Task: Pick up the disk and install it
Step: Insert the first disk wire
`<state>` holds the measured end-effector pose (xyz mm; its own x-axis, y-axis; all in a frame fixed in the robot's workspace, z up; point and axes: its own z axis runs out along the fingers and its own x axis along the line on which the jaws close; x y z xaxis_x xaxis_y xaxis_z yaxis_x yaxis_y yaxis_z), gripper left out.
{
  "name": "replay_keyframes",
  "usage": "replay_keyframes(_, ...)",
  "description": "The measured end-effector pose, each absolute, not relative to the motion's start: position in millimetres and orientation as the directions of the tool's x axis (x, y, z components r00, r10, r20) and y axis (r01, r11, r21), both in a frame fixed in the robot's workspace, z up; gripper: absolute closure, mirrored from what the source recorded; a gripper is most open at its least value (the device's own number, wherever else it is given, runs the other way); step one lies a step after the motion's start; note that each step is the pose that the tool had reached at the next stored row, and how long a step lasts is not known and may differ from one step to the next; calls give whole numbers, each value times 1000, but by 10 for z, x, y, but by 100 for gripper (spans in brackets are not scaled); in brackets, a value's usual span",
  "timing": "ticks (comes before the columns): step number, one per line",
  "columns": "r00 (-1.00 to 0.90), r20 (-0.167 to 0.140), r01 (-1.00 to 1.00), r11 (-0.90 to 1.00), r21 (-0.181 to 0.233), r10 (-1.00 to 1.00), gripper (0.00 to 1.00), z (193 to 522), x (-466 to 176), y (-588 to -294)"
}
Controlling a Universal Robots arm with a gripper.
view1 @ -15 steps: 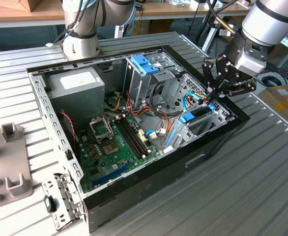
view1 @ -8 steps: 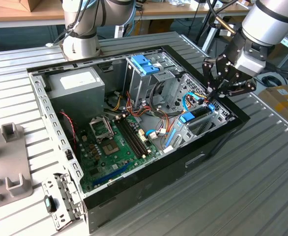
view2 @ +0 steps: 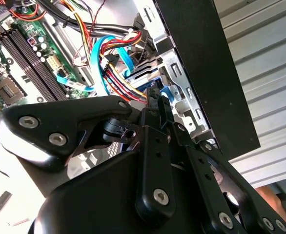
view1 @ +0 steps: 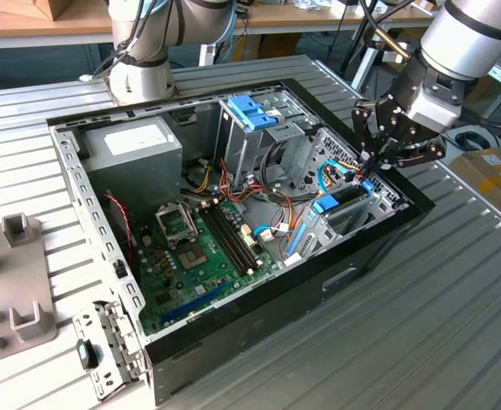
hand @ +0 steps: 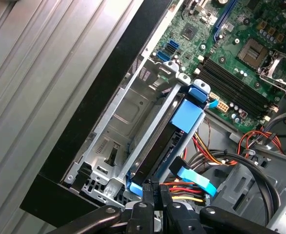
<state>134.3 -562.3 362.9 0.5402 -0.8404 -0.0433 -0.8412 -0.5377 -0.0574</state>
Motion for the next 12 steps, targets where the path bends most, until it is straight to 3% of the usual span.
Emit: replay_keyframes(12,517,-43,-855,-515,-57,-855,83,3629,1343,-5623)
